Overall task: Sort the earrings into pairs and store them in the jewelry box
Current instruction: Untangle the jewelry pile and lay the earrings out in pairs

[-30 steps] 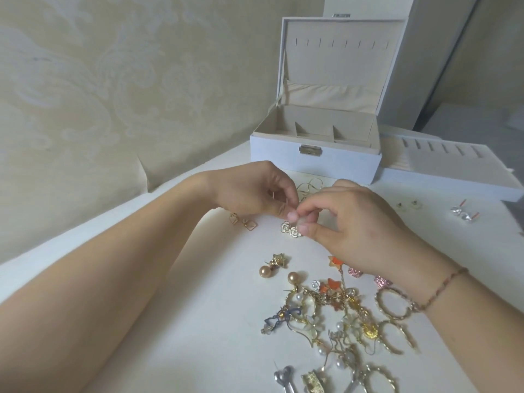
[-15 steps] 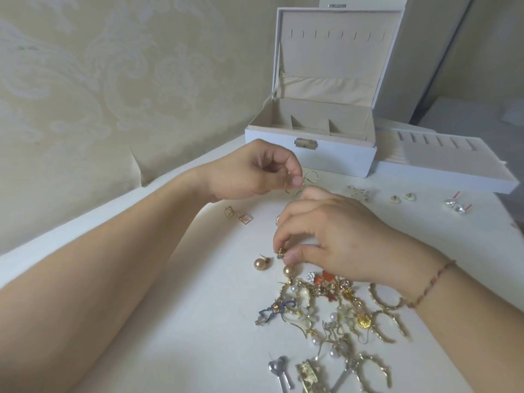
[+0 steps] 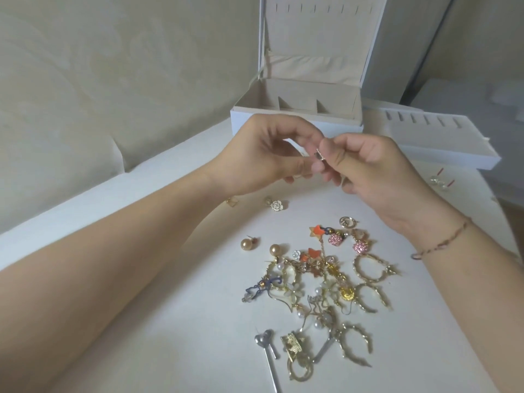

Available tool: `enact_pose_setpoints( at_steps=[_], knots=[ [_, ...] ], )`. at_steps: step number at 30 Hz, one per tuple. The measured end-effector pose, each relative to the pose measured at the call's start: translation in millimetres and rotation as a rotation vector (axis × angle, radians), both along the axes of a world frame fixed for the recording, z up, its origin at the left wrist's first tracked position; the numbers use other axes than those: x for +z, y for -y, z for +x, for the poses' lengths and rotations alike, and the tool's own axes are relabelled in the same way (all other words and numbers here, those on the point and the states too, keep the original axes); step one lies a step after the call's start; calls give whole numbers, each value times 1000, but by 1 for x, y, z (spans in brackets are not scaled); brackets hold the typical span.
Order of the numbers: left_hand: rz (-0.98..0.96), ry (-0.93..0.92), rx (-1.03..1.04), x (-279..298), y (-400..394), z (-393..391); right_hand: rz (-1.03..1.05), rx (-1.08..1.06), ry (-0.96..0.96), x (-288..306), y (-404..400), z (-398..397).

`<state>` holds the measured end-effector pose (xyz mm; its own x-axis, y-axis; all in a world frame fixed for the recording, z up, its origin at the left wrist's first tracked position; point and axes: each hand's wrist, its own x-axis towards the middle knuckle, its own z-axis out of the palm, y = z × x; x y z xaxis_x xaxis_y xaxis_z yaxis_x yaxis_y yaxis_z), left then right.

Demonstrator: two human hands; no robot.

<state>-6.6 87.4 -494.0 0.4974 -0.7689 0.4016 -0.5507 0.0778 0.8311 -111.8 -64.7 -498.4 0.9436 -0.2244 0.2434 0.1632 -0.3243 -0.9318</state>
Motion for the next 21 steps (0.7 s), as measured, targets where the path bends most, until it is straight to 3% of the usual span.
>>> enact_pose_setpoints(
  at_steps=[6,12,15,18,21],
  knots=[
    [-22,-21,3,-3,-1,-2,-200,-130,121,-6,6,1],
    [21,-98,9,-3,-2,1,-187,-266,398,9,5,-9],
    [32,-109,-9,-5,-1,0,-338,-17,344,31,-9,-33],
    [42,-118,-17,-4,0,-2,-675,325,186,24,-31,-72],
    [80,-132,-34,-4,-1,-1,-883,454,119,-2,-49,-100]
  ],
)
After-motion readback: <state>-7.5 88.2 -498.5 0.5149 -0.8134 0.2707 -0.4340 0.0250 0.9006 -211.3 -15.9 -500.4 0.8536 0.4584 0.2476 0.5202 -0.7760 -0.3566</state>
